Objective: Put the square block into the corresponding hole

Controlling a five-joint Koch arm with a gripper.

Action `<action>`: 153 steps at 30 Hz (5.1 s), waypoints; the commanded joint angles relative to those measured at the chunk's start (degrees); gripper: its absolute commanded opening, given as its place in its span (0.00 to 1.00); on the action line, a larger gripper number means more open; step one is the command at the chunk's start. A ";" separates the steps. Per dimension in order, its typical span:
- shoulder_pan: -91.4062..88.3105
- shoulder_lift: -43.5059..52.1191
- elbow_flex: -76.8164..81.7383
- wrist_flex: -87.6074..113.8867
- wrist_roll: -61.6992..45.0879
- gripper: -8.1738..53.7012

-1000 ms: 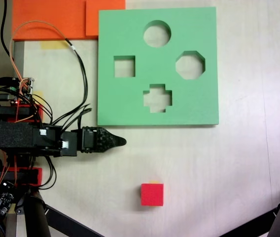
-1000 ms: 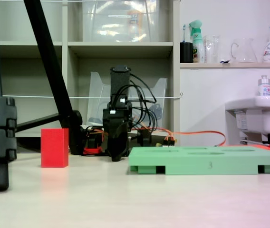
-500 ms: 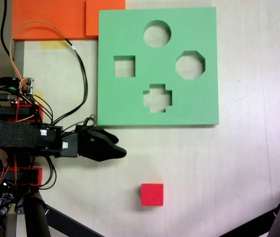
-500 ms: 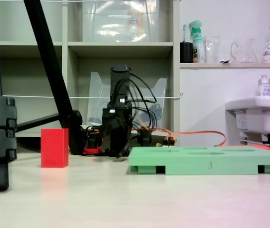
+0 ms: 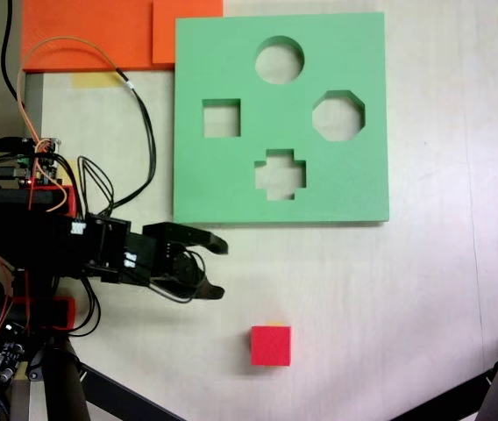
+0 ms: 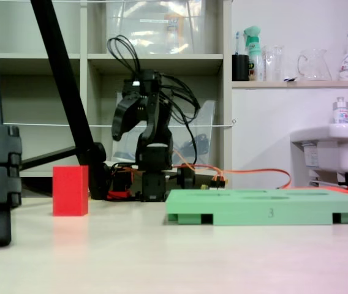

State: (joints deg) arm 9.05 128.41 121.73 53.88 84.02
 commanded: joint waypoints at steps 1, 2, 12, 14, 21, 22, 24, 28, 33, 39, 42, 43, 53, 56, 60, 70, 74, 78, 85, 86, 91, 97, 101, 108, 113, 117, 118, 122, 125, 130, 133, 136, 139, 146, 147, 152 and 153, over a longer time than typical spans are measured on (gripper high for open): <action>3.69 -1.76 -8.09 4.22 -3.25 0.53; 4.31 -5.10 -11.95 7.38 -3.78 0.73; 13.36 -29.00 -28.48 17.58 -14.68 0.97; 13.54 -32.43 -30.41 17.58 -14.85 0.97; 13.10 -39.55 -35.24 16.96 -15.03 0.97; 13.01 -40.17 -35.68 16.96 -15.03 0.97; 12.92 -41.48 -36.21 16.96 -15.03 0.97; 13.01 -43.77 -36.39 16.17 -15.12 0.97; 13.97 -46.49 -36.30 14.06 -15.47 0.97; 14.50 -49.66 -36.30 11.87 -17.05 0.97; 14.50 -50.27 -36.30 11.07 -17.49 0.97; 14.41 -50.36 -36.30 10.55 -17.49 0.97; 13.36 -55.11 -35.33 8.44 -17.40 0.63; 14.41 -55.11 -34.01 8.70 -17.31 0.52; 14.50 -55.11 -33.75 11.69 -17.23 0.43; 14.68 -40.17 -29.18 26.10 -14.77 0.33; 12.57 -30.50 -30.23 32.17 -8.00 0.33; 3.25 -23.99 -31.11 37.27 0.44 0.33; -31.38 -21.45 -31.20 34.10 29.44 0.33; -35.77 -21.53 -31.20 32.08 32.96 0.33; -49.22 -24.61 -31.11 24.96 42.98 0.33; -53.88 -29.36 -31.29 17.67 50.19 0.33; -55.02 -32.96 -31.82 15.21 53.00 0.33; -57.74 -38.76 -35.16 12.83 54.76 0.33; -59.06 -42.71 -37.53 12.74 53.79 0.33; -59.33 -43.68 -37.53 12.74 53.88 0.33; -59.41 -43.86 -37.53 12.74 53.96 0.33; -59.33 -45.62 -36.83 12.83 53.79 0.34; -59.06 -48.25 -36.21 11.78 53.79 0.44; -58.62 -51.15 -32.70 5.19 53.53 0.76; -58.71 -52.56 -32.17 4.31 53.70 0.91; -58.80 -51.86 -32.17 3.78 52.29 0.97; -58.97 -48.52 -32.26 3.87 51.68 0.97; -59.33 -32.61 -29.97 4.57 47.46 0.97; -59.33 -29.97 -29.71 5.27 45.79 0.97; -51.68 -9.05 -16.44 5.45 6.33 0.92; -48.69 -6.06 -14.24 3.96 -2.02 0.85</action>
State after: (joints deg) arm -41.75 116.98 109.95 61.61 95.80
